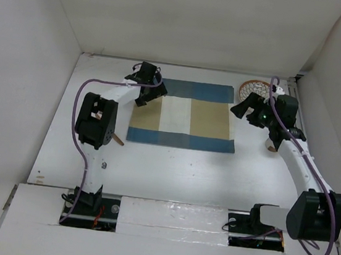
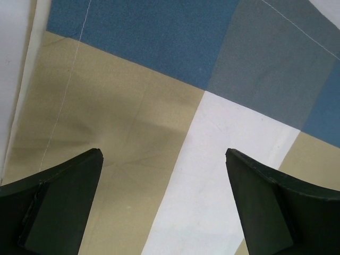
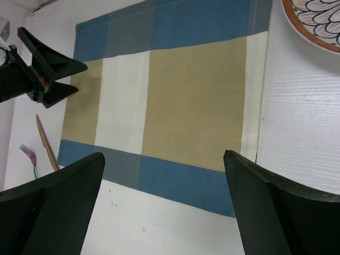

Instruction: Set the dinner table for one person

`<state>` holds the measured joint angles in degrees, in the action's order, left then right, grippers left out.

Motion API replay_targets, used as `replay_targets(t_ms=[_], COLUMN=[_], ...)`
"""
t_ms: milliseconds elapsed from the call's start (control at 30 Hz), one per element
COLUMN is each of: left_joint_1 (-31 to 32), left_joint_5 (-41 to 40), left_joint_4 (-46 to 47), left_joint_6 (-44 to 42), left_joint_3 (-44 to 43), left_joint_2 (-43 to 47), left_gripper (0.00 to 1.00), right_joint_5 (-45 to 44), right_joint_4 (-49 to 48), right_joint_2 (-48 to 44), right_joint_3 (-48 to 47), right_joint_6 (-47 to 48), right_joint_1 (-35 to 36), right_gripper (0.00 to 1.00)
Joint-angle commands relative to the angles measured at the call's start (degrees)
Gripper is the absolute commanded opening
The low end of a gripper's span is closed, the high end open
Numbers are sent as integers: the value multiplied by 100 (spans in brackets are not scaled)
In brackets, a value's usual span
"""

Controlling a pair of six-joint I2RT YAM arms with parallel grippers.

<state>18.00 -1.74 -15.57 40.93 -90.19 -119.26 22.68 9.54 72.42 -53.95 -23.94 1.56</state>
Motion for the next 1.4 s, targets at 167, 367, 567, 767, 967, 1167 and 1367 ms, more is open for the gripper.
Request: replay_targets(t_ms=[167,367,567,767,967,1167,1367], left_joint_1=[11,-200,-262,-262,-262,-262,-262], left_joint_5=[-465,-407,-766,-627,-294,-485,-468], left_joint_4=[-762,-912,-1334,-1282,-1431,-1185,-1115], left_joint_6=[-278,-401,-691,-928,-1437,-1553,-1553], left_joint_3=[-500,150,958,1803,2022,2708,2911], left_joint_2=[1632,3320,4488,5123,5370,5729,6055], left_gripper=[100,100,100,100,100,100,100], right_joint_5=[-273,-325,-546,-728,-1029,-457,-325], right_joint_4=[355,689,1006,1029,1331,1147,1182], right_joint_2=[-45,473,1299,2108,3233,4138,4649], right_joint_3=[-554,-1204,-1890,-2478,-3112,-3586,-4070], right_joint_6=[161,162,101,-58,-181,-409,-471], right_joint_1=[-164,-841,-1683,-1949,-2133,-2301,-2301], right_gripper=[100,100,100,100,100,100,99])
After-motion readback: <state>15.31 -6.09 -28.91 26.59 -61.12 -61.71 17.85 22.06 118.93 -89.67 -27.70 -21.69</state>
